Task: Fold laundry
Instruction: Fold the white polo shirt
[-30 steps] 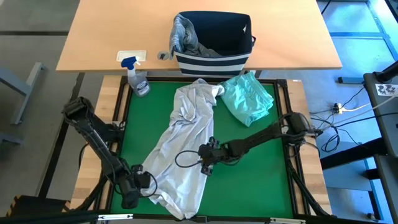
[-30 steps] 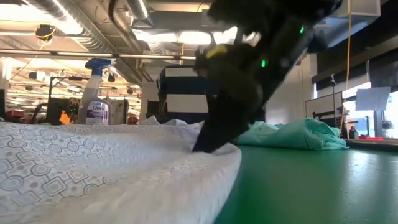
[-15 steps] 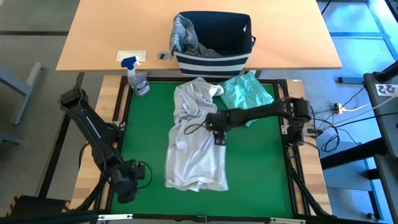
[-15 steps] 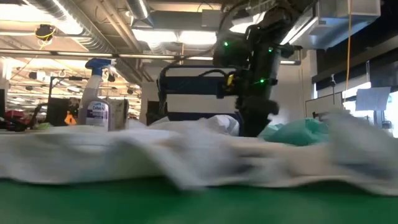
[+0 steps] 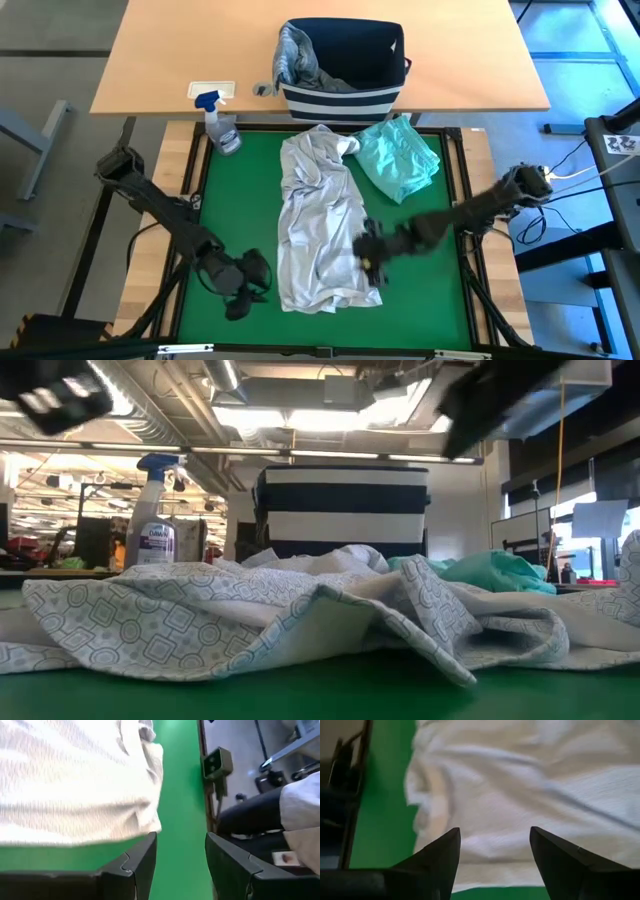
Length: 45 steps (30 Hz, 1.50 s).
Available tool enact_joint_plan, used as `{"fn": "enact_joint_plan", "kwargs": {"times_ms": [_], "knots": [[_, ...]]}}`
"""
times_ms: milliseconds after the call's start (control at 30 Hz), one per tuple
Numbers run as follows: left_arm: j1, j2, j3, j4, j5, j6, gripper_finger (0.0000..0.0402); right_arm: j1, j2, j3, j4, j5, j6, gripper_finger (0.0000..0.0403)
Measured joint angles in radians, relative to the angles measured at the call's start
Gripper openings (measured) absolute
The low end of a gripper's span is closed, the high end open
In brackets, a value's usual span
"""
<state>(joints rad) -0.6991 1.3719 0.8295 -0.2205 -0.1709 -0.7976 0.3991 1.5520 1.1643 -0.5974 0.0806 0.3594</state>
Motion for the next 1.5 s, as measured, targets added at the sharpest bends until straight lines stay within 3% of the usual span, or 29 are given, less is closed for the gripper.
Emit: {"fn": "enact_joint_plan", "kwargs": {"times_ms": [133, 267, 400, 533, 833, 1133, 1367, 1500], "knots": [[0.042, 0.110, 0.121, -0.058, 0.016, 0.100, 0.0162, 0.183, 0.011, -0.030, 0.007, 0.133, 0.132, 0.0241], [0.047, 0.261, 0.320, -0.171, 0.000, 0.175, 0.0162, 0.310, 0.014, -0.079, 0.013, 0.215, 0.258, 0.0241], [0.046, 0.425, 0.511, -0.273, -0.036, 0.222, 0.0162, 0.394, 0.014, -0.115, 0.035, 0.283, 0.339, 0.0241], [0.042, 0.562, 0.618, -0.325, -0.068, 0.283, 0.0162, 0.437, 0.023, -0.151, 0.112, 0.325, 0.362, 0.0241], [0.044, 0.705, 0.638, -0.507, -0.066, 0.224, 0.0162, 0.438, 0.026, -0.214, 0.259, 0.322, 0.370, 0.0241], [0.043, 0.738, 0.641, -0.448, 0.027, 0.231, 0.0163, 0.438, 0.065, -0.215, 0.290, 0.301, 0.280, 0.0241], [0.028, 0.741, 0.640, -0.415, 0.016, 0.225, 0.0160, 0.438, 0.156, -0.214, 0.405, 0.262, 0.166, 0.0241], [0.028, 0.740, 0.623, -0.413, 0.008, 0.214, 0.0132, 0.438, 0.224, -0.215, 0.404, 0.209, 0.159, 0.0241]]}}
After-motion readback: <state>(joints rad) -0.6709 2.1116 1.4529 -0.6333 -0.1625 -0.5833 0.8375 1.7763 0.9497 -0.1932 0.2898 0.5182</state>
